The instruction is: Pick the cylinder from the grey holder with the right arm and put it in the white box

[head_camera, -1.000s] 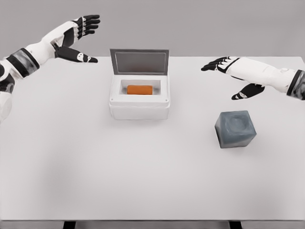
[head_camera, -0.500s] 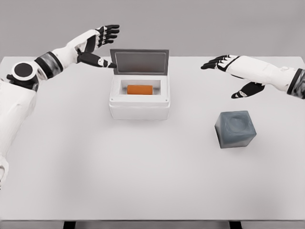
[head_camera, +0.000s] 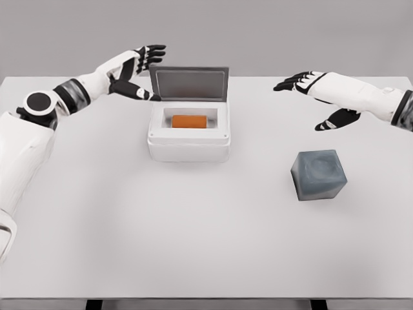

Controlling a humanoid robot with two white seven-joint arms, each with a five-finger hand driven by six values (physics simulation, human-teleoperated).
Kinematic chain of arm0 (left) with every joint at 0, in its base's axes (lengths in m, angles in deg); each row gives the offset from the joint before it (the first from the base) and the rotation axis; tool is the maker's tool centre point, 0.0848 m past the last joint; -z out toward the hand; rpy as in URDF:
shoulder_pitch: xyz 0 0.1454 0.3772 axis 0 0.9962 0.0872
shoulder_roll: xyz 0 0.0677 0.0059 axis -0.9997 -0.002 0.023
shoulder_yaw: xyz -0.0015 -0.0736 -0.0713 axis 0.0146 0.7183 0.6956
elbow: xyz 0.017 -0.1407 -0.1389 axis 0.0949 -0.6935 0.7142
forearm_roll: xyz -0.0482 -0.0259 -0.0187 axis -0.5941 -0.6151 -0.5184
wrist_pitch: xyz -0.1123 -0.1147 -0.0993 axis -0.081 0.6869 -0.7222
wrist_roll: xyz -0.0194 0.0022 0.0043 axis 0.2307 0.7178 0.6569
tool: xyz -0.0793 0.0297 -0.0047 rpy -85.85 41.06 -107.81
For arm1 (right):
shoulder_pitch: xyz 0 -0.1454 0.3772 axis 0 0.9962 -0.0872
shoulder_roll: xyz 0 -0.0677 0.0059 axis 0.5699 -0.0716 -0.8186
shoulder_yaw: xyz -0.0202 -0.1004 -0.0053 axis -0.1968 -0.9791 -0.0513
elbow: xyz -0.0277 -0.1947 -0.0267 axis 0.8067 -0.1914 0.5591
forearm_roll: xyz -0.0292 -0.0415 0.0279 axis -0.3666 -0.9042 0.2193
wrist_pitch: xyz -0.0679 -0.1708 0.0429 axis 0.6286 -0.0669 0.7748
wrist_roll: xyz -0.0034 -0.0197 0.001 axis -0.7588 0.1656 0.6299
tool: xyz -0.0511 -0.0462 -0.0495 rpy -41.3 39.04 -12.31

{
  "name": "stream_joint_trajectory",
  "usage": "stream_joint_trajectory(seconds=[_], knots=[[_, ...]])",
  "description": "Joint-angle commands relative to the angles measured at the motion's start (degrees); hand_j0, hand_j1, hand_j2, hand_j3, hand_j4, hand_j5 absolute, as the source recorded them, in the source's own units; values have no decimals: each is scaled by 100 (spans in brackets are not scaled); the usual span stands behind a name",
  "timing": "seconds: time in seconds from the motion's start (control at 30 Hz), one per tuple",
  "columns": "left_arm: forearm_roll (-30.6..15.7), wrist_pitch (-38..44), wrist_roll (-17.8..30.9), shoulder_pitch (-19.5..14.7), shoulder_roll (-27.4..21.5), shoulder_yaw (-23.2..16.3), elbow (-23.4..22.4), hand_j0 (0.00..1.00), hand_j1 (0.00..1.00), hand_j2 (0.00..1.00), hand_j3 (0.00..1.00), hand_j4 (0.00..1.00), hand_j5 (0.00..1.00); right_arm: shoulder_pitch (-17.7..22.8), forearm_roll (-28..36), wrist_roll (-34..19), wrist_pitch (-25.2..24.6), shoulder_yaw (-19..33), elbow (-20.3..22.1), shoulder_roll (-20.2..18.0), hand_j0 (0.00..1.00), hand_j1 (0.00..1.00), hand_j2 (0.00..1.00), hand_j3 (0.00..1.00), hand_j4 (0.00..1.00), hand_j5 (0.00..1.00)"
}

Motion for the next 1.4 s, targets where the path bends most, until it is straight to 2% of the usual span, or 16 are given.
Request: stream_joint_trajectory(seconds=[0.0, 0.37, 0.47, 0.9, 1.03, 1.37], knots=[[-48, -170, -1, 0, -39, -82, 188, 100, 100, 100, 100, 100, 100, 0, 36, 3, -9, 2, 3, -24, 100, 100, 100, 100, 100, 100], [-75, -267, -1, 158, -56, -82, 329, 100, 100, 100, 100, 100, 100, 26, 36, 3, 0, 11, 21, -6, 100, 100, 100, 100, 100, 100], [-83, -373, -1, 185, -74, -82, 329, 100, 100, 100, 100, 100, 100, 35, 45, 3, -18, 2, 161, -24, 100, 100, 100, 100, 100, 100], [-110, -373, -1, 396, -294, -73, 794, 100, 100, 100, 100, 100, 100, 35, 45, 3, -27, 11, 232, -15, 100, 100, 100, 100, 100, 100], [-268, -373, -1, 545, -496, -82, 1058, 100, 100, 100, 100, 100, 100, 35, 98, 3, -9, 11, 258, -15, 100, 100, 100, 100, 100, 100], [-338, -373, -1, 791, -759, -82, 1594, 100, 100, 100, 100, 100, 100, -9, 107, 3, -115, 20, 381, -24, 100, 100, 100, 100, 100, 100]])
